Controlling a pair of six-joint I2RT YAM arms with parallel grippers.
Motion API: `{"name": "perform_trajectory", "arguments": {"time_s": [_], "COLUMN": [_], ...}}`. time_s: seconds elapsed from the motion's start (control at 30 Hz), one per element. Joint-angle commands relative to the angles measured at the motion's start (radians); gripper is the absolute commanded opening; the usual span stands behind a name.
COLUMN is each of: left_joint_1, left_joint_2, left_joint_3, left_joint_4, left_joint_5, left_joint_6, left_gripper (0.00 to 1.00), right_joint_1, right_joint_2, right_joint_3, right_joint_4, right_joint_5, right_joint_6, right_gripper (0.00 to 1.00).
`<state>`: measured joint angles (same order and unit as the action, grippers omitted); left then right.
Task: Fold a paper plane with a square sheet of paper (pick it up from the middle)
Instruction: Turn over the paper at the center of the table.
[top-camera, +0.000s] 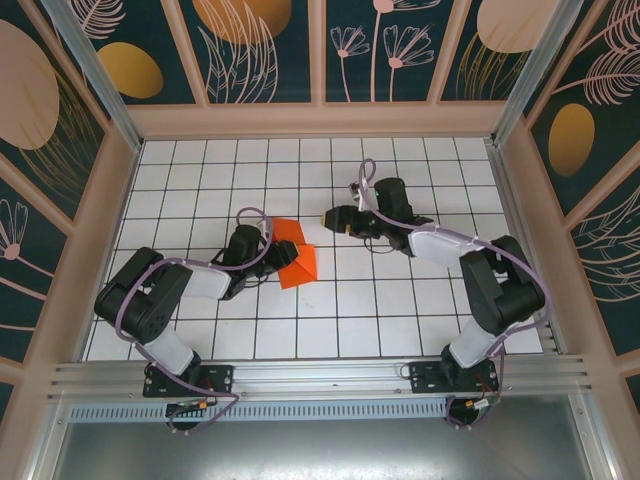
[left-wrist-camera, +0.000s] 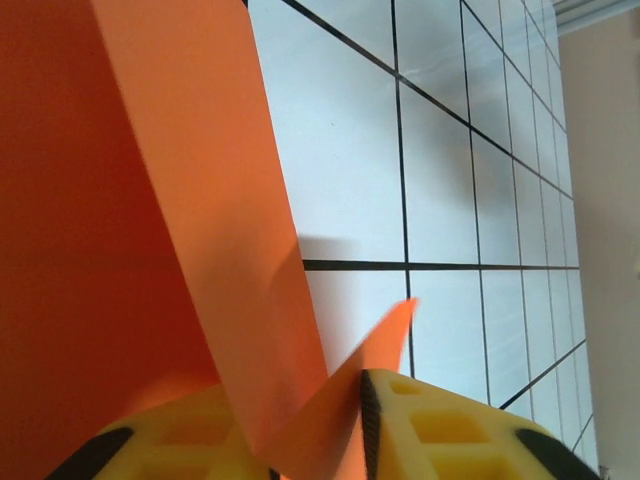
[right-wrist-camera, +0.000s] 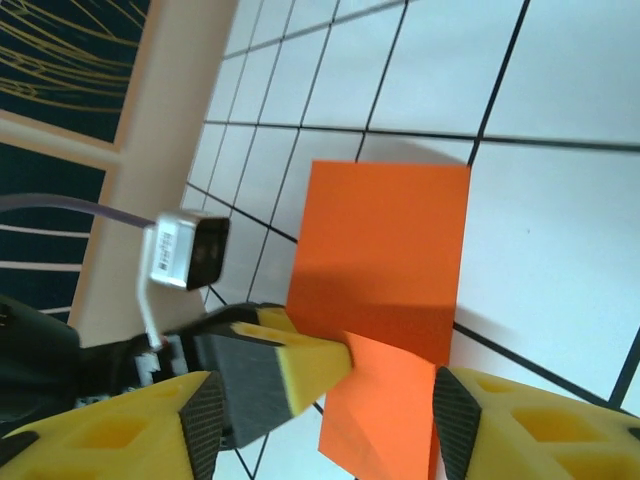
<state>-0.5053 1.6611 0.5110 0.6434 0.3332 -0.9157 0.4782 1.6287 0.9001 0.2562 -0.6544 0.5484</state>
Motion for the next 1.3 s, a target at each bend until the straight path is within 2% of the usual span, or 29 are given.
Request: {"name": "perform_trajectory", "arguments": {"time_s": [0.0, 0.1, 0.17, 0.33, 0.47, 0.57, 0.67, 0.8, 0.9, 1.07, 1.27], "left_joint_1": [-0.006, -0.006, -0.005, -0.006, -0.007, -0.016, -0.042, -0.077, -0.099, -0.143, -0.204], "left_joint_2": [0.01, -0.028, -0.073, -0.189, -0.23, -0.216, -0.153, -0.05, 0.044, 0.263, 0.452], "left_joint_3": [0.024, 0.03, 0.049, 0.188, 0.378, 0.517, 0.656, 0.776, 0.828, 0.904, 1.005], "left_joint_4": [0.039, -0.015, -0.11, -0.554, -0.93, -1.129, -1.313, -1.457, -1.505, -1.605, -1.61], "left_joint_5": [0.006, -0.029, -0.069, -0.229, -0.404, -0.545, -0.738, -0.94, -1.011, -1.087, -1.073], "left_joint_6": [0.035, 0.063, 0.101, 0.226, 0.301, 0.338, 0.344, 0.301, 0.27, 0.224, 0.207], "left_gripper": [0.24, 0.17, 0.12, 0.07, 0.07, 0.07, 0.07, 0.08, 0.08, 0.08, 0.09], "right_joint_1": [-0.006, -0.006, -0.006, -0.008, -0.021, -0.043, -0.068, -0.108, -0.143, -0.171, -0.186], "right_joint_2": [-0.052, -0.078, -0.098, -0.166, -0.225, -0.243, -0.245, -0.251, -0.245, -0.248, -0.239], "right_joint_3": [-0.027, -0.02, -0.02, -0.02, -0.043, -0.056, -0.071, -0.092, -0.081, -0.107, -0.11], "right_joint_4": [-0.037, -0.075, -0.086, -0.136, -0.154, -0.168, -0.182, -0.172, -0.196, -0.198, -0.209], "right_joint_5": [0.052, 0.117, 0.183, 0.351, 0.422, 0.468, 0.493, 0.508, 0.511, 0.513, 0.524], "right_joint_6": [-0.032, -0.057, -0.065, -0.071, -0.087, -0.087, -0.08, -0.081, -0.074, -0.072, -0.081], "right_gripper": [0.62, 0.64, 0.65, 0.66, 0.68, 0.71, 0.75, 0.81, 0.81, 0.81, 0.81]}}
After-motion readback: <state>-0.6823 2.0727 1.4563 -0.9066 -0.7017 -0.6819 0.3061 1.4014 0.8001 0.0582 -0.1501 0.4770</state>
